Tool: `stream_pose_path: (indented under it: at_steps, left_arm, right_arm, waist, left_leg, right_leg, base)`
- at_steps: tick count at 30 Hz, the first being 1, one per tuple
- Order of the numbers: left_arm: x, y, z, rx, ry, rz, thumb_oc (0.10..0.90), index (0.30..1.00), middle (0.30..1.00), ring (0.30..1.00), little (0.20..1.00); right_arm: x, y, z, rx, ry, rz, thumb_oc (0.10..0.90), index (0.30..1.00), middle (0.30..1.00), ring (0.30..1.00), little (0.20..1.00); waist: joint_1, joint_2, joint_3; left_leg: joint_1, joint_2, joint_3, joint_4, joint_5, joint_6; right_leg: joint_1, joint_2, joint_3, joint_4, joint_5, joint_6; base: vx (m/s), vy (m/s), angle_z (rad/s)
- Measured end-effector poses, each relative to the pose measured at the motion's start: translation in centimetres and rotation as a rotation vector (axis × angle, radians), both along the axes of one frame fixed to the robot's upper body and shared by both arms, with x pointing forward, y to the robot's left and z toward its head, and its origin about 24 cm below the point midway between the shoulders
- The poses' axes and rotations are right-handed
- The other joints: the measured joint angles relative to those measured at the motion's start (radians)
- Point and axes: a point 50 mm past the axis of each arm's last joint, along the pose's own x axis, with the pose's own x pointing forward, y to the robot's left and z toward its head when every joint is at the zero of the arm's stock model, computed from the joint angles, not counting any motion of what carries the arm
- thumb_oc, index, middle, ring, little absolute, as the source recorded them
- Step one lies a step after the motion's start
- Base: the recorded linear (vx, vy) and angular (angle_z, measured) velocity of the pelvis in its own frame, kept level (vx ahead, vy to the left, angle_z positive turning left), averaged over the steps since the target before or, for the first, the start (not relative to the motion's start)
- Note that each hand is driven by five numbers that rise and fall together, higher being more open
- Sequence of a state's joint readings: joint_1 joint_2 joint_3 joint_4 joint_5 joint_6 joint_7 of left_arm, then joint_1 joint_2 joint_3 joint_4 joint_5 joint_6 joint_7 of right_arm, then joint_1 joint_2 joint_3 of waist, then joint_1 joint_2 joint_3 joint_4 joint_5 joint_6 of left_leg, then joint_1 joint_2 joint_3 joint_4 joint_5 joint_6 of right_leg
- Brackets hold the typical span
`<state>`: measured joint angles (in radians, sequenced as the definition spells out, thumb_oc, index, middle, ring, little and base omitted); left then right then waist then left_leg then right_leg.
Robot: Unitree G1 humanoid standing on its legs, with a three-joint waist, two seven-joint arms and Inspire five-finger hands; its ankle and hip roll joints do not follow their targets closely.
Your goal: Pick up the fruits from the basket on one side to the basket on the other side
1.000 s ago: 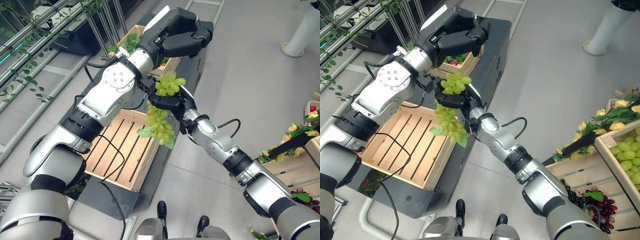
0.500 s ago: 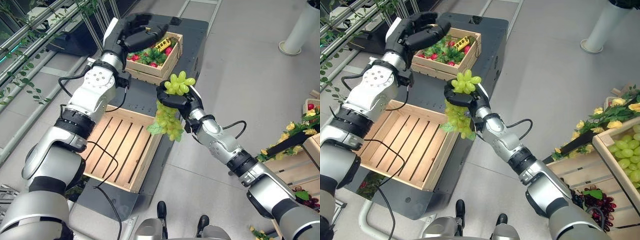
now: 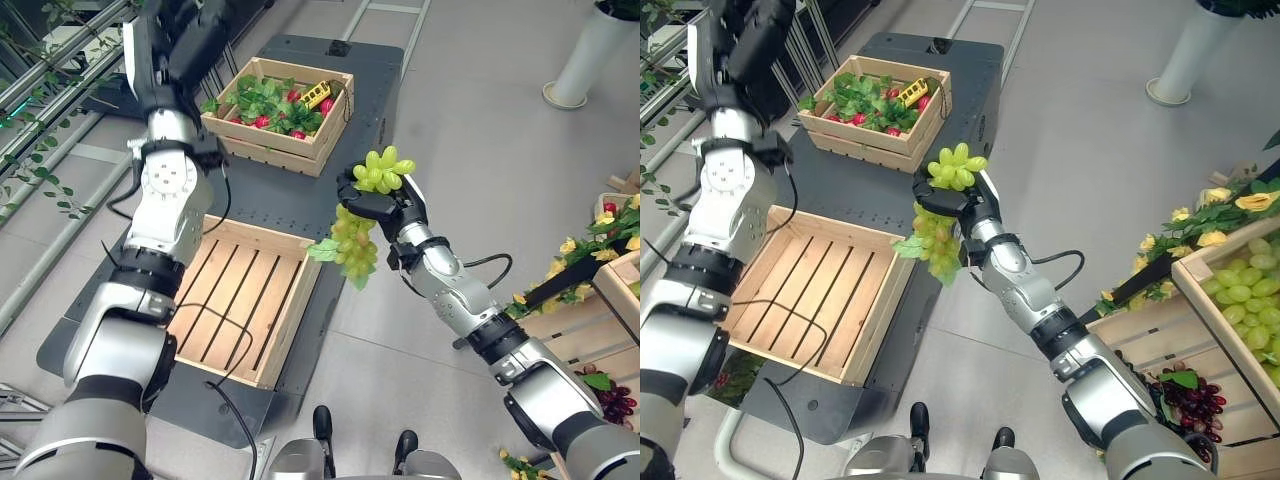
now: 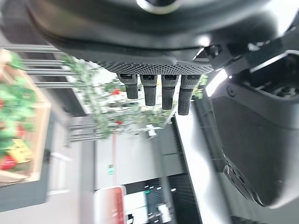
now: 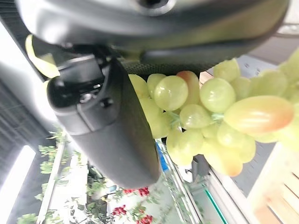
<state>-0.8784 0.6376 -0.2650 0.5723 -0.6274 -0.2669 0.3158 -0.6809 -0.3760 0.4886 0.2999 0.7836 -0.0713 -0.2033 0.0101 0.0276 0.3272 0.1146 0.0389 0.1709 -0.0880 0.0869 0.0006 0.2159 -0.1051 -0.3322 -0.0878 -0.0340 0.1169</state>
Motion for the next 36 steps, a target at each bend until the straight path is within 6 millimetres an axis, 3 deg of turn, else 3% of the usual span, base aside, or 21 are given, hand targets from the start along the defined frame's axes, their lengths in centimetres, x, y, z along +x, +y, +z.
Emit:
stream_pose_path:
  at_steps: [4,8,10,19,23,27,32,36]
  left_arm:
    - [-1.9,0.5,-8.1,0.017,0.2,-0.018,0.8,0.9,0.9,0.9,0.9]
    - [-3.4,-0.8,-13.7,0.042,0.369,-0.07,0.8,0.9,0.9,0.9,0.9]
    - [-4.3,-1.2,-15.5,0.04,0.425,-0.088,0.8,0.9,0.9,0.9,0.9]
    - [-6.1,-3.4,-18.6,0.094,0.491,-0.079,0.8,0.9,0.9,0.9,0.9]
    - [-7.1,-4.0,-20.0,0.106,0.522,-0.098,0.8,0.9,0.9,0.9,0.9]
    - [-9.2,-4.2,-22.9,0.015,0.606,-0.091,0.8,0.9,0.9,0.9,0.9]
    - [-10.5,-5.4,-25.7,-0.034,0.718,-0.127,0.8,0.9,0.9,0.9,0.9]
    - [-11.8,-4.8,-27.6,-0.032,0.799,-0.105,0.8,0.9,0.9,0.9,0.9]
  right_arm:
    - [-0.9,-2.3,0.3,0.029,-0.064,-0.013,0.4,0.3,0.3,0.3,0.3]
    - [-1.4,-4.1,0.6,0.008,-0.103,-0.025,0.4,0.3,0.3,0.3,0.3]
    - [-1.8,-4.4,0.8,0.01,-0.12,-0.006,0.4,0.3,0.3,0.3,0.3]
    - [-3.2,-4.6,1.1,-0.017,-0.147,0.079,0.4,0.3,0.3,0.3,0.3]
    - [-3.4,-5.1,1.5,-0.039,-0.152,0.094,0.4,0.3,0.3,0.3,0.3]
    - [-3.8,-5.4,2.1,-0.077,-0.173,0.124,0.4,0.3,0.3,0.3,0.3]
    - [-5.1,-7.6,2.7,-0.091,-0.205,0.077,0.4,0.3,0.3,0.3,0.3]
    - [-5.6,-7.9,3.0,-0.095,-0.224,0.093,0.4,0.3,0.3,0.3,0.3]
  waist:
    - [-0.016,-0.03,-0.018]
    - [-0.031,-0.04,-0.023]
    - [-0.041,-0.046,-0.027]
    - [-0.097,-0.094,-0.059]
    - [-0.099,-0.09,-0.073]
    - [-0.099,-0.083,-0.082]
    - [-0.108,-0.077,-0.093]
    - [-0.132,-0.069,-0.119]
  left_leg:
    - [0.001,0.004,0.013,0.0,0.0,0.0]
    - [0.009,0.008,0.034,-0.001,0.0,0.0]
    - [0.017,0.012,0.054,-0.001,-0.001,-0.001]
    - [0.04,0.033,0.116,-0.001,-0.004,-0.01]
    - [0.046,0.034,0.103,-0.001,-0.009,-0.018]
    - [0.058,0.037,0.055,-0.001,-0.019,-0.032]
    - [0.051,0.04,0.053,-0.008,-0.026,-0.033]
    - [0.05,0.038,0.055,-0.008,-0.026,-0.033]
  right_leg:
    - [-0.013,0.001,0.032,0.0,0.008,-0.002]
    - [-0.018,0.006,0.056,0.0,0.017,-0.001]
    - [-0.02,0.009,0.079,0.0,0.021,-0.003]
    - [-0.036,0.025,0.142,-0.001,0.043,-0.014]
    - [-0.056,0.035,0.193,-0.001,0.055,-0.02]
    - [-0.078,0.036,0.267,-0.001,0.07,-0.016]
    - [-0.082,0.032,0.262,-0.001,0.076,-0.011]
    - [-0.086,0.034,0.267,-0.001,0.076,-0.012]
  base:
    - [0.01,0.013,-0.2]
    - [0.02,-0.001,-0.19]
    - [0.01,-0.005,-0.25]
    - [0.0,-0.033,-0.26]
    - [-0.01,-0.002,-0.38]
    - [0.01,0.028,-0.53]
    - [0.01,0.053,0.01]
    - [0.02,0.05,-0.02]
